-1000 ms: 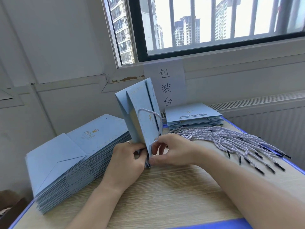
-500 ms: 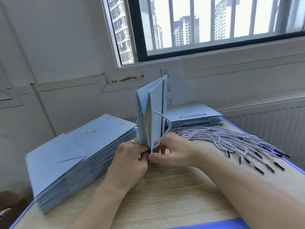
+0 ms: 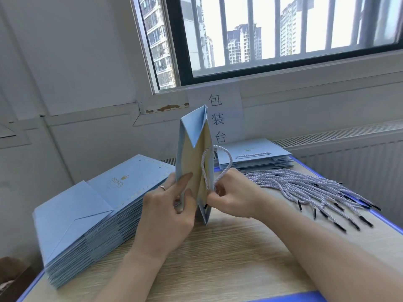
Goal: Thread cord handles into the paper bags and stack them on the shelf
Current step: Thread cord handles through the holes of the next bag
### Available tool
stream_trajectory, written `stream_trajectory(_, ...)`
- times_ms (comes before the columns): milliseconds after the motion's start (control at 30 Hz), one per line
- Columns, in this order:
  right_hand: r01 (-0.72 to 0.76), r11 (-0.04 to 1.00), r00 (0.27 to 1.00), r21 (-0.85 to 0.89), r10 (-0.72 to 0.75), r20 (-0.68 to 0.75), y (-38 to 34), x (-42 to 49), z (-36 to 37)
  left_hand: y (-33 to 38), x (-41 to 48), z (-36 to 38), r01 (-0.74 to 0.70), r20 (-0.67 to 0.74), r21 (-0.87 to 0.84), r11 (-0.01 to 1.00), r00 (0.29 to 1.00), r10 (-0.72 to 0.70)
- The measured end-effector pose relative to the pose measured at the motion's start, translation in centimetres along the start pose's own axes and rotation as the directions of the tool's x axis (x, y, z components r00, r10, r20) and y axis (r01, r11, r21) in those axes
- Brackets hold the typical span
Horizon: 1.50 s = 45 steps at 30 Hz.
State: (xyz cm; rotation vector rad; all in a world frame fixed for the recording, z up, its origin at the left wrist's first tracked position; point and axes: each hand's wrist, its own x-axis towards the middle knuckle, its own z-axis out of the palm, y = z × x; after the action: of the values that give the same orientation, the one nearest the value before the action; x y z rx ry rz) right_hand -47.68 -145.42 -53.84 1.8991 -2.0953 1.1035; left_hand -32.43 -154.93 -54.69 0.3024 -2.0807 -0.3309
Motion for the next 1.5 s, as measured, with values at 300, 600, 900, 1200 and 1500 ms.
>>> stream_trajectory(300,0.058,0.936,0.998,-0.348,-0.068,-0.016,-0.2,0.4,0.1,0.9,2.5,0.6,-0.127,-0.127,0.065,0.990,0.983,0.134)
stream_trajectory(600,0.038,0.939,0.999,-0.343,-0.038,0.007,-0.7,0.1,0.1,0.4,3.2,1.7,-0.178,-0.227,0.148,0.973,0.951,0.208)
stream_trajectory(900,-0.204,0.978,0.940,-0.038,0.207,0.269,-0.6,0.1,0.1,-1.5,2.3,1.8,-0.109,-0.282,0.221,0.969,0.944,0.171)
stream_trajectory(1200,-0.358,0.931,0.883,0.070,0.313,0.350,-1.1,-0.1,-0.3,-1.1,1.3,2.8,0.119,-0.021,0.096,0.988,0.993,-0.118)
stream_trajectory(1500,-0.419,0.900,0.838,0.121,0.332,0.433,-1.6,-0.2,-0.8,-1.1,1.2,2.5,0.118,-0.095,0.259,0.959,0.991,-0.096)
